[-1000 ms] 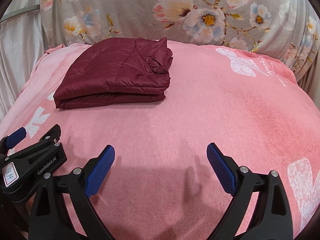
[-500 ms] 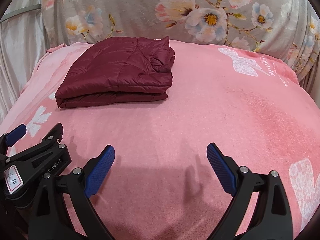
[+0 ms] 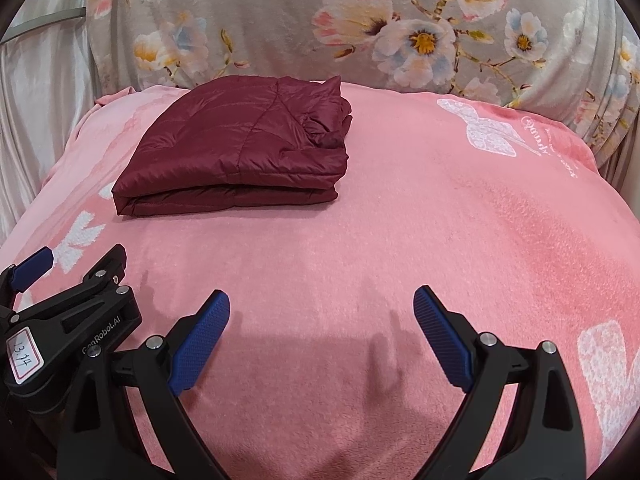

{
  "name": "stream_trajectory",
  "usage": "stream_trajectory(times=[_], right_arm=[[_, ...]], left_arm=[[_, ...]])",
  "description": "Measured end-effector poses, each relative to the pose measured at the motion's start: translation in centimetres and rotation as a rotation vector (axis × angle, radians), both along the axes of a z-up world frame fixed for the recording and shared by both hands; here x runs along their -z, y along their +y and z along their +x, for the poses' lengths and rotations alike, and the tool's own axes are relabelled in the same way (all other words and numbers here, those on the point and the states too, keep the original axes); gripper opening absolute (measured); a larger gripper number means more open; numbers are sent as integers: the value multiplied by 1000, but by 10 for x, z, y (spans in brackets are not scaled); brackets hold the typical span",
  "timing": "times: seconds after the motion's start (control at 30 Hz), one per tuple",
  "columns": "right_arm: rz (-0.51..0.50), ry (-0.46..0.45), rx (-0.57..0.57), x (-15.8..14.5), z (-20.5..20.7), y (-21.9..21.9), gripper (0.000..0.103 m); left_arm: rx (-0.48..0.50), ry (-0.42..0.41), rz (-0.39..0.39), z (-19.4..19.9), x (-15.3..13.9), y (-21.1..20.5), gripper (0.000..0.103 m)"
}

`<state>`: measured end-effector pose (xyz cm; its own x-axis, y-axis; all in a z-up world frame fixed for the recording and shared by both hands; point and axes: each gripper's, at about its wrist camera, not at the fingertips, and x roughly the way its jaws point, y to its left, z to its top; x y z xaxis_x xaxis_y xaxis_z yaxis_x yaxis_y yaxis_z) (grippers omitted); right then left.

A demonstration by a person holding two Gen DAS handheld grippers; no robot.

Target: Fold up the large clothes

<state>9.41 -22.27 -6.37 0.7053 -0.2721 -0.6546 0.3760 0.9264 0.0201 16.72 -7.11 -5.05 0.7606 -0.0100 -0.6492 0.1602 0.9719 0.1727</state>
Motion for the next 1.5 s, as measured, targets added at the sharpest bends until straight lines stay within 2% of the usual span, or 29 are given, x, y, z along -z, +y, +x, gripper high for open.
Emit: stream_trajectory(times=[0.4, 1.5], right_arm=[[4, -17, 17, -2, -3, -2, 91], [4, -16, 19, -3, -3, -2, 91]], left_arm=[[35, 14, -25, 0, 1, -2, 84], [38, 19, -23, 0, 3, -3, 81]])
